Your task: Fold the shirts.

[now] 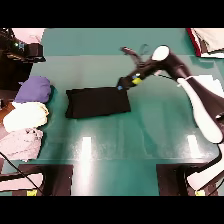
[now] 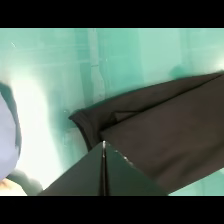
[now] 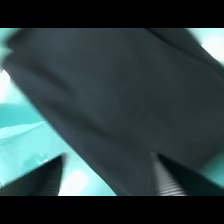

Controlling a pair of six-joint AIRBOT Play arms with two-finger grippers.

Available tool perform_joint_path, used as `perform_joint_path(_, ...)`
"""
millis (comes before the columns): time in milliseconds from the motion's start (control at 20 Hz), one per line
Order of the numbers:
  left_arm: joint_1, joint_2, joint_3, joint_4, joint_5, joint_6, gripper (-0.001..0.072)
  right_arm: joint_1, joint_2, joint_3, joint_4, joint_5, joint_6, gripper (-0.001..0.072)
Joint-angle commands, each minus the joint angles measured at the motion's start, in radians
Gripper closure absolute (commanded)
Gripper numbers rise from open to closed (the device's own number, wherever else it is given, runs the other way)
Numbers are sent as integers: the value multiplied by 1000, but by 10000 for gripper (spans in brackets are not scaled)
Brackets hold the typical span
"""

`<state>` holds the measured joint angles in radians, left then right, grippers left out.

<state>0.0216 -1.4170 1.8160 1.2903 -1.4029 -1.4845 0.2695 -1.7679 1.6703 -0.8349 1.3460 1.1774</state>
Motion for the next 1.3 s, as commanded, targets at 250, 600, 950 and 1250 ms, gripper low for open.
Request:
perform_joint_path(250,-1,0,-1,-24,8,0,682,-146,-73,-280,260,-91,25,37)
perform_joint_path(600,-1,0,-1,-26,-8,0,681,22,-139,-278,323,-283,10,223)
perform_joint_path(950,-1,0,0,-26,-14,0,682,56,-123,-121,307,-211,-84,695)
perform_joint_path(1250,-1,0,0,-27,-30,0,681,-240,69,-113,208,-210,-72,696)
